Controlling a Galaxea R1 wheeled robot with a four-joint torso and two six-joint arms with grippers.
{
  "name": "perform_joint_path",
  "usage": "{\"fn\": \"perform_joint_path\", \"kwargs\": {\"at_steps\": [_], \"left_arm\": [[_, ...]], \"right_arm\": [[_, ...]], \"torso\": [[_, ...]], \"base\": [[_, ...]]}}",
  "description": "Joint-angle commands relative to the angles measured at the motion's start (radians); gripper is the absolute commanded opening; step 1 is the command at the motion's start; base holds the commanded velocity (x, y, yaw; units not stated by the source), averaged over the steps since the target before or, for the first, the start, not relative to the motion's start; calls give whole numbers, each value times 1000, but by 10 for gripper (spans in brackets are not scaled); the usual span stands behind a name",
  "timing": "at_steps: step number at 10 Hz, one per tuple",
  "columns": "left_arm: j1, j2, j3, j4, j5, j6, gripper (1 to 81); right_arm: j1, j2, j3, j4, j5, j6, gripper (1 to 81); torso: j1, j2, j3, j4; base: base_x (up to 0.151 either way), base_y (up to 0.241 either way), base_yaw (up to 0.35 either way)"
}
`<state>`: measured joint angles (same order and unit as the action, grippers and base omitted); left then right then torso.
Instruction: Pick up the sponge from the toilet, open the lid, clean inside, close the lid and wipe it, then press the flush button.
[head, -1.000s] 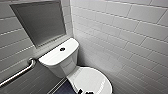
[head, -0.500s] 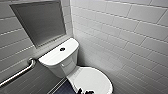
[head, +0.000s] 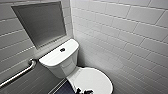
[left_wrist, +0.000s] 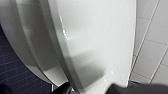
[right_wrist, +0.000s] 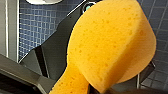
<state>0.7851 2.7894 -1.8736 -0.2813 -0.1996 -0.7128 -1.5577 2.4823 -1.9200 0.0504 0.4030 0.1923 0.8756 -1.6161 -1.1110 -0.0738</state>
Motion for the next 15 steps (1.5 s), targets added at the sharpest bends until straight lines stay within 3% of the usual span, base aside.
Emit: {"fn": "perform_joint_path", "kwargs": {"at_steps": [1, 3, 6, 10, 12, 15], "left_arm": [[-203, -22, 65, 63, -185, 19, 811], [-203, -45, 76, 62, -193, -31, 811], [-207, -126, 149, 63, -265, -89, 811], [-220, -237, 258, 48, -366, -94, 811], [-243, -258, 269, -18, -357, -209, 811], [-264, -365, 266, -18, -376, -410, 811]], "right_arm": [[-8, -33, 12, 2, -53, 7, 10], [-8, -30, 9, 0, -53, 12, 10], [-8, -30, 9, 0, -53, 15, 10], [-13, -32, 17, -4, -53, 15, 10], [-13, -29, 13, -1, -47, 15, 10], [-16, -27, 18, -1, -42, 13, 10]], "torso": [[0, 0, -2, 0], [0, 0, 20, 0], [0, 0, 22, 0], [0, 0, 22, 0], [0, 0, 22, 0], [0, 0, 22, 0]], "base": [[0, 0, 0], [0, 0, 0], [0, 0, 0], [0, 0, 0], [0, 0, 0], [0, 0, 0]]}}
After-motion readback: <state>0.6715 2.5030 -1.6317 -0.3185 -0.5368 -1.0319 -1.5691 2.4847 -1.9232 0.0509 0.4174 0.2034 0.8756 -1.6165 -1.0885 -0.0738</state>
